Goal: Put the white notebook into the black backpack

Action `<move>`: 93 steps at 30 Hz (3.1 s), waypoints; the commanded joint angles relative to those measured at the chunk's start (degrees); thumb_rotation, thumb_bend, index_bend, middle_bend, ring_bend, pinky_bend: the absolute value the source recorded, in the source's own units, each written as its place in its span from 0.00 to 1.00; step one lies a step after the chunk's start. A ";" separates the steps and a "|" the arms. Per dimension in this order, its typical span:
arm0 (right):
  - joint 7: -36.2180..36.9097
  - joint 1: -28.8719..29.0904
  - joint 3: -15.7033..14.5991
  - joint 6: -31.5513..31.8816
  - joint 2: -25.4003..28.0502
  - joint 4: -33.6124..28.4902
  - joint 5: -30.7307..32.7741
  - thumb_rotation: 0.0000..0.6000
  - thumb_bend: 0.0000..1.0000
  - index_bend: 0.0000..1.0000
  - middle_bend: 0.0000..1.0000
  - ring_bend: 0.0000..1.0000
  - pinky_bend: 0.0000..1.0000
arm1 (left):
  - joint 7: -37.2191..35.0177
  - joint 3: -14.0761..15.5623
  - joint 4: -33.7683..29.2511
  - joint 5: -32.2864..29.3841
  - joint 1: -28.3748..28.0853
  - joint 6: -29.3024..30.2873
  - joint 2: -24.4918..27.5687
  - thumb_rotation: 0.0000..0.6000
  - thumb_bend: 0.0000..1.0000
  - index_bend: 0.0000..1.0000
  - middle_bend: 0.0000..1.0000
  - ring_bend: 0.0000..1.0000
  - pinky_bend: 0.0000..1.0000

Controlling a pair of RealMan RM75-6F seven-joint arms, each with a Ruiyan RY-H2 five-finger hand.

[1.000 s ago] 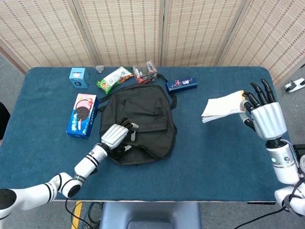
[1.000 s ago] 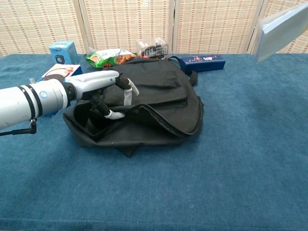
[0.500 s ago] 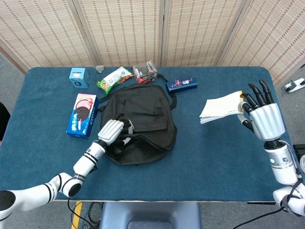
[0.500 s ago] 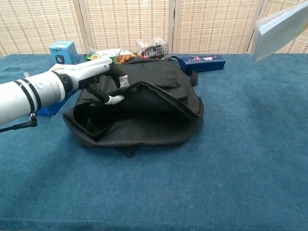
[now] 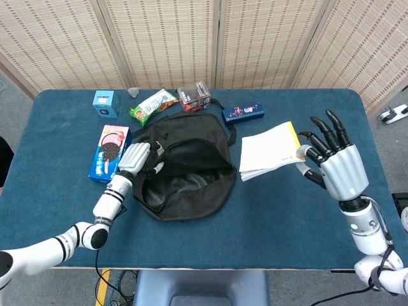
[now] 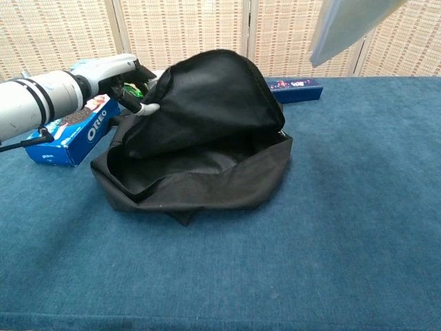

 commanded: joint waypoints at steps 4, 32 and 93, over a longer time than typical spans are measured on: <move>-0.85 2.26 0.03 -1.30 0.62 -8.32 -4.42 1.00 0.60 0.59 0.38 0.14 0.04 | 3.89 -2.17 0.79 -5.59 -2.13 -1.55 -0.12 1.00 0.58 0.80 0.39 0.33 0.09; -3.02 11.21 -2.97 -17.10 -16.59 -3.16 -3.28 1.00 0.60 0.59 0.39 0.15 0.04 | 14.85 -4.61 12.01 -20.93 -11.69 -6.88 -4.06 1.00 0.57 0.77 0.39 0.33 0.09; -8.67 22.91 -3.83 -32.72 -46.42 44.15 6.55 1.00 0.61 0.60 0.18 0.01 0.00 | 19.60 -1.35 -0.16 -29.61 -12.06 -4.14 4.48 1.00 0.57 0.76 0.39 0.32 0.09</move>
